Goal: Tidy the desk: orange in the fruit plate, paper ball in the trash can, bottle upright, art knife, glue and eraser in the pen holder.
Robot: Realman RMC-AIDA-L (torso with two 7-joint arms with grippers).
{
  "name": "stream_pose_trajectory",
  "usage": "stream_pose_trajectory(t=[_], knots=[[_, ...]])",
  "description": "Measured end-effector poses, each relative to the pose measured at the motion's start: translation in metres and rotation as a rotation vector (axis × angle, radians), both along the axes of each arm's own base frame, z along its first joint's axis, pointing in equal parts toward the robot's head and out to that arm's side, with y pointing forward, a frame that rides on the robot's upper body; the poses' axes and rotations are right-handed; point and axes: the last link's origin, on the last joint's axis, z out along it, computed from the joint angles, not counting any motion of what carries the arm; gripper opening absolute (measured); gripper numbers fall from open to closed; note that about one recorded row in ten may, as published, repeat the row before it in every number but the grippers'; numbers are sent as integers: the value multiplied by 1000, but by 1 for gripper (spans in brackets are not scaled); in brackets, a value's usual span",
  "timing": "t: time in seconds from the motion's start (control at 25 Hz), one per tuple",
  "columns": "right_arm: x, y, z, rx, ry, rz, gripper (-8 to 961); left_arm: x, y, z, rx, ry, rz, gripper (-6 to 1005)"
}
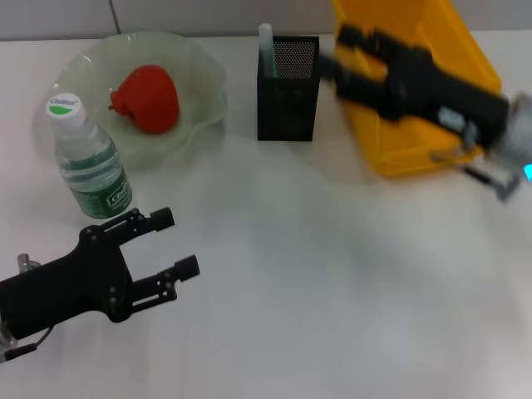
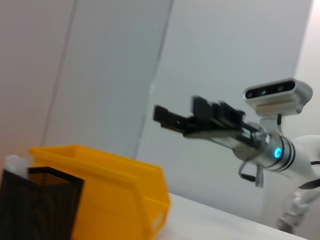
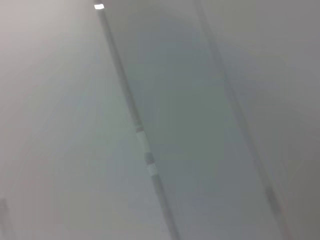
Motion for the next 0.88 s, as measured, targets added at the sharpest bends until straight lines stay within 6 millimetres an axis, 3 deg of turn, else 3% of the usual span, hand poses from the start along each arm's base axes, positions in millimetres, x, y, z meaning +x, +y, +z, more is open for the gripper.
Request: stream_pose_trajectory(t=[0.32,0.56,0.88], knots=[[32,-51,-8,-213,-152,121,774,11,8,2,-155,42,-69,787],[49,-66,-22,-291,-300,161,774,14,10,2,-185,55,-88,787],[51,-70,-26,-304,-340,195,774,13,10,-1,-218,108,-115,786]])
